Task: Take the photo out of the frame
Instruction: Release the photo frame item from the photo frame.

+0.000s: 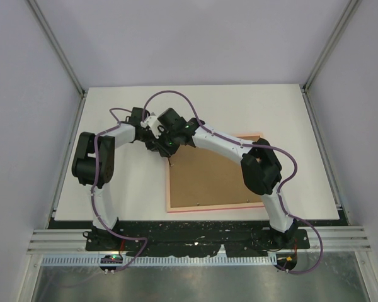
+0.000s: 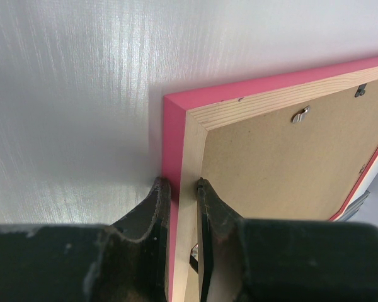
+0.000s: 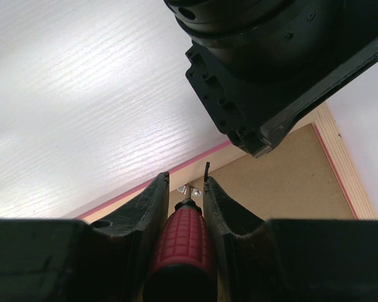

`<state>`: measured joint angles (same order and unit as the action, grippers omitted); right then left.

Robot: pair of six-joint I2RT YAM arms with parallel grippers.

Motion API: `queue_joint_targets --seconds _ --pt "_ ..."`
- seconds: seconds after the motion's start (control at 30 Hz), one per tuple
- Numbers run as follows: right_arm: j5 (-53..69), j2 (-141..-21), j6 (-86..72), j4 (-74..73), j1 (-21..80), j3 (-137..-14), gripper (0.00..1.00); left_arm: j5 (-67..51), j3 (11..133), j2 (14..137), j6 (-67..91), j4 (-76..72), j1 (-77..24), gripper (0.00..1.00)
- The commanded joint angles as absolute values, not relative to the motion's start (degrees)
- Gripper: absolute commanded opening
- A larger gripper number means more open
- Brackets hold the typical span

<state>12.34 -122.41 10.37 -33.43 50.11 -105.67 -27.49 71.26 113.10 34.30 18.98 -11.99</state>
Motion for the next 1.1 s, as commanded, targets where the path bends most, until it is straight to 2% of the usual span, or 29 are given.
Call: queue_joint_targets --seconds 0.0,1.07 --pt "15.47 -120.23 9.4 -33.57 50.71 -107.93 0.08 -26.81 71.1 114.52 35.33 18.72 -11.51 0.0" --pt "17.66 -120.59 9.05 -34.19 50.45 -108.54 0.08 -26.72 71.02 114.43 35.33 18.63 -11.51 0.0"
